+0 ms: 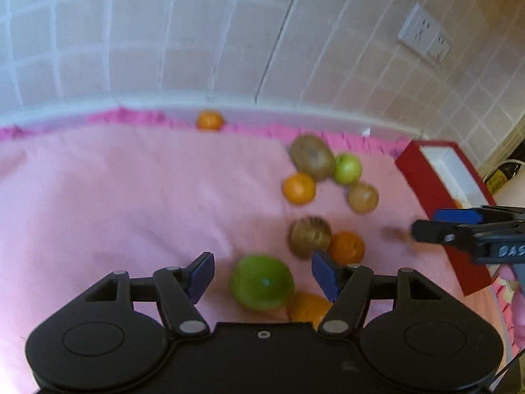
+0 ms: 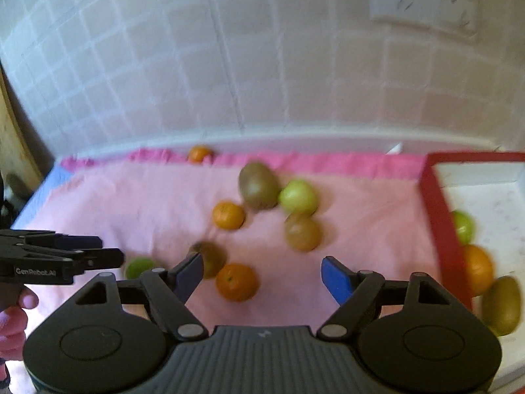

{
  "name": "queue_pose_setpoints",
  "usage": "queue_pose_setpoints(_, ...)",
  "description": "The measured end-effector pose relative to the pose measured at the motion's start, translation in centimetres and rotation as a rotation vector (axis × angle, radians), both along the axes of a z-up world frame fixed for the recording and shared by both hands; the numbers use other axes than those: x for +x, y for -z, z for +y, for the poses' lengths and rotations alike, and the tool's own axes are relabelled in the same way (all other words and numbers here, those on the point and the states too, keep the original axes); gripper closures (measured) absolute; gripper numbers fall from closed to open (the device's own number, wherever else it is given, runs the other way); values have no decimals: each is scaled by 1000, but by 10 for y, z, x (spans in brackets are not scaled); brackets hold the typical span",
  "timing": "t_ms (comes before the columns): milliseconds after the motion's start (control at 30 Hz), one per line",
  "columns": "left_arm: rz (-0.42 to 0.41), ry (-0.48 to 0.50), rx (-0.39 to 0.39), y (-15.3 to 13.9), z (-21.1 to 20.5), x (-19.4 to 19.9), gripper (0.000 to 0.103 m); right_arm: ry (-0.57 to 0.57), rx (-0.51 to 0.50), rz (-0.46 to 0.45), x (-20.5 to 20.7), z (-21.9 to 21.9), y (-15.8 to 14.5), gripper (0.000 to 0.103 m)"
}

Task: Organize fruits
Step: 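Grasp a green apple with the left tool while the right tool grasps a tangerine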

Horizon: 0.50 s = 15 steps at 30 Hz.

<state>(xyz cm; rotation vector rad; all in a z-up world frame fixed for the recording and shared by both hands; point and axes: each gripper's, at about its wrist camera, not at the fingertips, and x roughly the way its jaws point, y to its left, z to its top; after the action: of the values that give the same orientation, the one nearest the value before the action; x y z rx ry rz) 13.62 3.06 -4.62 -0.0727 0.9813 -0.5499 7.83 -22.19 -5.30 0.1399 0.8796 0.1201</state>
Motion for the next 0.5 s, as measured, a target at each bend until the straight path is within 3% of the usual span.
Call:
queue_pose_setpoints(367,88,11,13,41,-13,8,26,-57,-13,104,29,24,48,29)
queue_pose_setpoints(500,88,3,20,44,-15,9,36,-54,-3,123,38,23,58,32)
